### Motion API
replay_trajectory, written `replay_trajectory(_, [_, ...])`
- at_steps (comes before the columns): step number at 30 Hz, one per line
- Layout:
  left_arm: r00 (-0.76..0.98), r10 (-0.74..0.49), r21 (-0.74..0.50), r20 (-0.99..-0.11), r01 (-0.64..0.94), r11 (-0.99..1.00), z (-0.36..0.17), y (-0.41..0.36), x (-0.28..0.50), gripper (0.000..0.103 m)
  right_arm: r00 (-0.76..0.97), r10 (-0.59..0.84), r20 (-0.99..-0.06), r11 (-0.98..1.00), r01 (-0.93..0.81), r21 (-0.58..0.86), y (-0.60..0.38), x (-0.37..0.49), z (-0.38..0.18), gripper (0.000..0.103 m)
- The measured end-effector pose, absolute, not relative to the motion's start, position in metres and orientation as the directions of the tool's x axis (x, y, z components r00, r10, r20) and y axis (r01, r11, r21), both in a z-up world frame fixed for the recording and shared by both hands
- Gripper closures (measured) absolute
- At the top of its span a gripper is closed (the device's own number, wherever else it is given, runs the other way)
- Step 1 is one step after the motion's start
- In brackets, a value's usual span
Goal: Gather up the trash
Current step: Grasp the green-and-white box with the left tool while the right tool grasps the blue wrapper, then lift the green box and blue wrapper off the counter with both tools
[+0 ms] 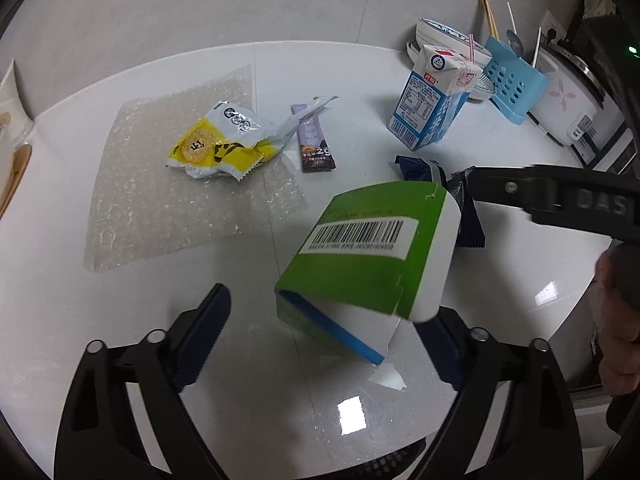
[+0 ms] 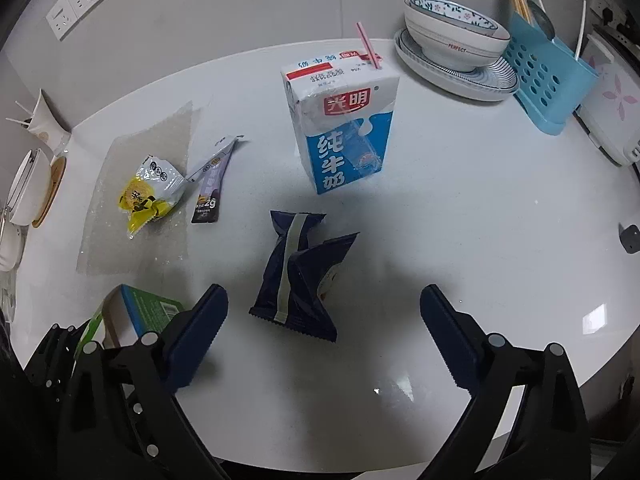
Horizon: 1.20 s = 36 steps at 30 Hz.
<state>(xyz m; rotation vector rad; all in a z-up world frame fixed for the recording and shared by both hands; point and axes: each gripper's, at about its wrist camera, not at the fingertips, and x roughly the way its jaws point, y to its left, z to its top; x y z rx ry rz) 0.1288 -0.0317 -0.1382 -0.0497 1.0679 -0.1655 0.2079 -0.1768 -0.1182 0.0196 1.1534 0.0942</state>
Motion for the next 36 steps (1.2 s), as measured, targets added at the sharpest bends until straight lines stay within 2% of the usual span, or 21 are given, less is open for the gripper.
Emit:
replay_trajectory(3, [0.471,-0.169,-0.125,-0.866,0.123,0.985,-0.139,-0.033,0.132,0.032,0.369,0.074,-0.926,0.997,-0.053,0.058,-0.172,0.218,-0.13,0.019])
replay_trajectory(7, [0.474,-0.179,-0.126,-0.862,0.14,0.982,-0.138,-0.034,0.133,0.054,0.33,0.079,-0.941,0.997,-0.037,0.071,-0.165,0.228,-0.143,0.028])
replay_trajectory(8, [0.477,-0.178,-0.124,-0.861,0.143,0.982,-0.137,-0.034,0.133,0.055,0.322,0.083,-0.943,0.997,-0.033,0.076,-0.164,0.23,-0.146,0.031])
replay_trajectory(19, [0.465,-0.145,-0.114,-0.873,0.095,0.989,-0.123,-0.022,0.123,0.057,0.267,0.059,-0.962,0.998,0.012,0.064,-0.156,0.242,-0.167,0.062])
replay_trajectory(21, [0.464,-0.142,-0.115,-0.874,0.086,0.99,-0.12,-0.018,0.12,0.057,0.263,0.059,-0.963,0.998,0.015,0.065,-0.155,0.243,-0.169,0.074])
replay_trajectory(23, [0.46,-0.135,-0.113,-0.878,0.075,0.991,-0.116,-0.015,0.116,0.057,0.266,0.06,-0.962,0.998,0.013,0.066,-0.154,0.242,-0.169,0.08])
replay_trajectory(28, [0.445,-0.114,-0.103,-0.888,0.049,0.993,-0.114,-0.009,0.113,0.057,0.273,0.074,-0.959,0.997,0.015,0.081,-0.158,0.238,-0.168,0.086])
replay_trajectory(36, [0.443,-0.104,-0.102,-0.89,0.029,0.994,-0.11,-0.002,0.105,0.057,0.318,0.075,-0.945,0.997,0.01,0.083,-0.172,0.221,-0.15,0.087])
